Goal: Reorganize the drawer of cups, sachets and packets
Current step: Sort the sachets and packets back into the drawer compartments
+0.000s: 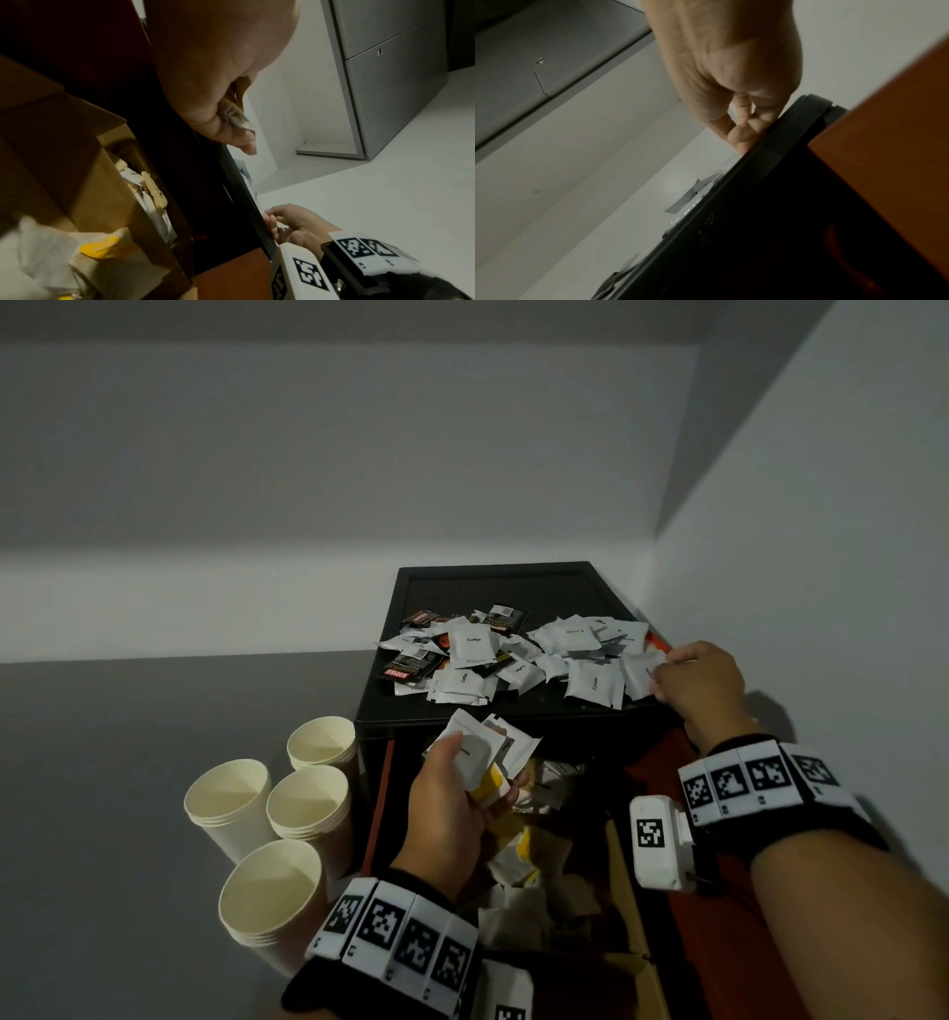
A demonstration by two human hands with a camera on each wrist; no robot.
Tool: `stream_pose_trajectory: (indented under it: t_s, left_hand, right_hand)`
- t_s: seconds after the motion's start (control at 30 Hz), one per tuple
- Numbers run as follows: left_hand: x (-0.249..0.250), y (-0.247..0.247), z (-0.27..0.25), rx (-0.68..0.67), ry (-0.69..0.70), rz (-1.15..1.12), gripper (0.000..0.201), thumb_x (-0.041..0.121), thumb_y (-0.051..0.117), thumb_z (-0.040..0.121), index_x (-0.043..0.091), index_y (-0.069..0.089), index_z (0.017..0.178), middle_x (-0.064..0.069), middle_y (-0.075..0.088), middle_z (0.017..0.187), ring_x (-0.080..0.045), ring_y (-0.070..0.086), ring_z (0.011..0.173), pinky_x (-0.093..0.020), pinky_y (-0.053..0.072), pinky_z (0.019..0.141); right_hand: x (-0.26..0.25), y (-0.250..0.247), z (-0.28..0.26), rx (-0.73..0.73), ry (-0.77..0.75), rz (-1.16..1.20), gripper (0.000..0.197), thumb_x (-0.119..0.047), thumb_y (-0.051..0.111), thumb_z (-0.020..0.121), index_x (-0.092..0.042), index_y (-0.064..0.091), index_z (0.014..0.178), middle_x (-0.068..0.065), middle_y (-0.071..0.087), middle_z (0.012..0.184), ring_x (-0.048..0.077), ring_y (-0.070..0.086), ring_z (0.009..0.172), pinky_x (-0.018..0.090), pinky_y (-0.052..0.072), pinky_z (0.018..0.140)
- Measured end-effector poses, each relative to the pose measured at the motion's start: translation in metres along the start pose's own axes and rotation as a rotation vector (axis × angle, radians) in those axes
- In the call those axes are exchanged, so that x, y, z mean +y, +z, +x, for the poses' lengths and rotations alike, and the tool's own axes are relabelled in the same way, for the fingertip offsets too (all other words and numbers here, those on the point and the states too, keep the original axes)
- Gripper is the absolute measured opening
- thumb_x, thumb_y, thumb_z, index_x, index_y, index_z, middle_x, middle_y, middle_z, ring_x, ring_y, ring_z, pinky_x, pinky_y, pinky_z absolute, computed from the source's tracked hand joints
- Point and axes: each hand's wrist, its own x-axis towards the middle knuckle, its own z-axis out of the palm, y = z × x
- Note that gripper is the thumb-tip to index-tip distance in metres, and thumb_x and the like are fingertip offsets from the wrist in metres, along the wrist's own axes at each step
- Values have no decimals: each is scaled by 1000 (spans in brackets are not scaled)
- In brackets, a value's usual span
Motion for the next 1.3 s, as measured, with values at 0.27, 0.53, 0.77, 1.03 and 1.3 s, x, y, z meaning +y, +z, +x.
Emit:
stream_pose_trajectory:
  t_s: [0.27, 0.53, 0.77, 1.03, 1.3]
  left_hand:
    - [-3, -5, 6, -61, 2, -9, 59, 55, 23, 96, 14, 65, 99, -8, 74, 82, -23, 68, 62, -28, 52, 58]
    - [-7, -2, 0, -177, -17, 132, 52, 44, 30, 99, 7, 65, 96, -9, 72, 72, -18, 70, 60, -23, 51, 46]
    - [-9, -7, 6, -181, 8, 269, 50, 48, 36, 96, 10, 69, 98, -8, 72, 79, -21, 64, 65, -34, 50, 64]
    - [-9, -6, 4, -163, 103, 281, 39, -16, 40, 84, 12, 62, 100, -4, 51, 63, -14, 42, 44, -23, 36, 48]
    - [-9, -3, 7, -157, 130, 259, 59, -19, 45, 81, 24, 51, 121, 1, 55, 78, -10, 52, 52, -21, 41, 42]
  right_hand:
    - [-26, -6, -48, -35, -126, 48, 24, -8, 56, 82, -28, 56, 69, -4, 62, 87, 22, 59, 87, 39, 51, 80]
    - [-37, 25, -134, -650, -399, -233, 10, -33, 64, 85, -28, 62, 93, -9, 50, 101, 1, 50, 85, 13, 36, 66]
    - [-40, 12, -123, -474, -109, 170, 11, -19, 57, 91, -20, 60, 81, -8, 59, 90, 8, 55, 84, 23, 44, 67]
    - [-32, -9, -100, -314, 174, 604, 28, 0, 46, 92, -16, 57, 73, 3, 58, 78, 14, 57, 69, 23, 47, 53]
    - [-31, 5, -118, -651, 138, 120, 21, -22, 53, 89, -8, 60, 76, -1, 41, 50, 8, 36, 39, 21, 29, 40]
